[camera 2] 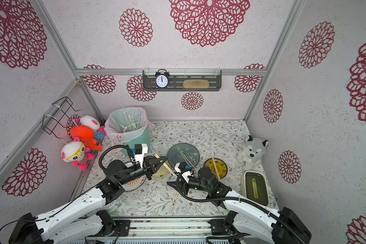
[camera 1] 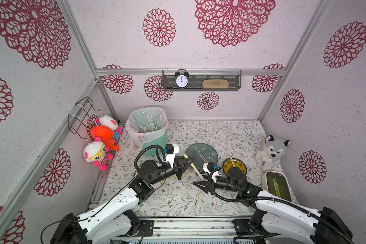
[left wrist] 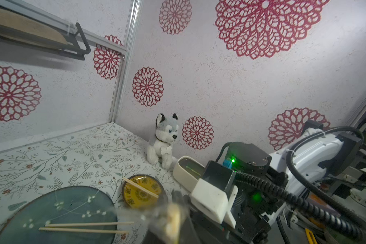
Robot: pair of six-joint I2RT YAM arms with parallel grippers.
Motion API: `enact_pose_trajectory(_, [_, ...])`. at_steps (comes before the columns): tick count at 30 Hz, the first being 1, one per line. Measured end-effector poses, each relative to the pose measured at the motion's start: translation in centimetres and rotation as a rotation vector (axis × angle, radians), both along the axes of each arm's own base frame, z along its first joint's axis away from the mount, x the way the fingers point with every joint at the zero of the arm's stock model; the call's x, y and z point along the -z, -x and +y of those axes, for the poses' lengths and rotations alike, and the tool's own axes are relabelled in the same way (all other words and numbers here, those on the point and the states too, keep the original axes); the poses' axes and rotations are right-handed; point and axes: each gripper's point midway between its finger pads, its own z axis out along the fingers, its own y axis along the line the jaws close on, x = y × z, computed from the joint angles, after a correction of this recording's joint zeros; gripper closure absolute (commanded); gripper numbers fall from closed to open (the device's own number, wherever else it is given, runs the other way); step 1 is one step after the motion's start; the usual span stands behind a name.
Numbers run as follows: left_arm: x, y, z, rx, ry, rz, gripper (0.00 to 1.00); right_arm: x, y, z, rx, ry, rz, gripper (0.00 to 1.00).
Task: Remove the packaging of disposable chopsticks
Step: Pick up the disposable chopsticks from the center of the board.
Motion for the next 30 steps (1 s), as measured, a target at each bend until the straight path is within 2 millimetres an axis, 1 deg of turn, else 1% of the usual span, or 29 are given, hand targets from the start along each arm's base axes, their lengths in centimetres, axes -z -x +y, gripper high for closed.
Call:
enact_pose_trajectory(2, [0.1,-0.3,-0.2,-0.006,-0.031,0.011,1.00,-0.1,-0.2,-0.2,0.014,0.002,-0.006,0.46])
enact_pose_trajectory(4, [0.7,-0.7,-0.4,-0.011,-0.067,0.029,1.00,0.1,-0.4,-0.3,0.030,0.012,-0.009,0.51])
enact_pose_trajectory(5, [1.1,-0.8,-0.6,-0.011,-0.084,0.038,1.00,0.2,-0.5,-0.4,0.039,0.017,-0.011,0.54])
enact_pose_trajectory(7, [2.1,-1.0,-0.8,-0.010,-0.114,0.060,1.00,0.4,-0.7,-0.6,0.054,0.029,-0.016,0.65])
enact_pose_trajectory(10, [3.4,-1.2,-1.0,-0.009,-0.149,0.092,1.00,1.1,-1.1,-0.7,0.071,0.057,-0.015,0.72])
enact_pose_trajectory(12, [3.7,-1.2,-1.0,-0.008,-0.158,0.098,1.00,1.7,-1.2,-0.6,0.074,0.076,-0.008,0.80])
enact_pose_trajectory(16, [3.6,-1.1,-1.0,-0.002,-0.159,0.091,1.00,2.2,-1.4,-0.7,0.083,0.091,-0.005,0.81])
enact_pose_trajectory(19, [3.5,-1.0,-1.0,0.000,-0.158,0.087,1.00,2.3,-1.5,-0.6,0.083,0.093,-0.005,0.85])
enact_pose_trajectory(22, [3.5,-1.0,-1.0,0.002,-0.158,0.087,1.00,2.4,-1.5,-0.6,0.081,0.096,-0.003,0.84])
enact_pose_trajectory(23, [3.5,-0.9,-1.0,0.003,-0.158,0.087,1.00,2.4,-1.5,-0.6,0.081,0.096,-0.002,0.87])
enact_pose_trajectory(24, [3.6,-0.9,-1.0,0.004,-0.158,0.087,1.00,2.5,-1.5,-0.5,0.079,0.098,-0.004,0.94])
enact_pose_trajectory(26, [3.6,-0.9,-0.9,0.004,-0.160,0.088,1.00,2.6,-1.4,-0.4,0.067,0.099,-0.006,1.00])
enact_pose_trajectory(29, [3.7,-0.8,-0.9,0.007,-0.160,0.089,1.00,2.6,-1.4,-0.4,0.063,0.100,-0.005,1.00])
enact_pose_trajectory(30, [3.7,-0.7,-0.9,0.008,-0.159,0.088,0.94,2.6,-1.3,-0.3,0.063,0.099,-0.006,1.00])
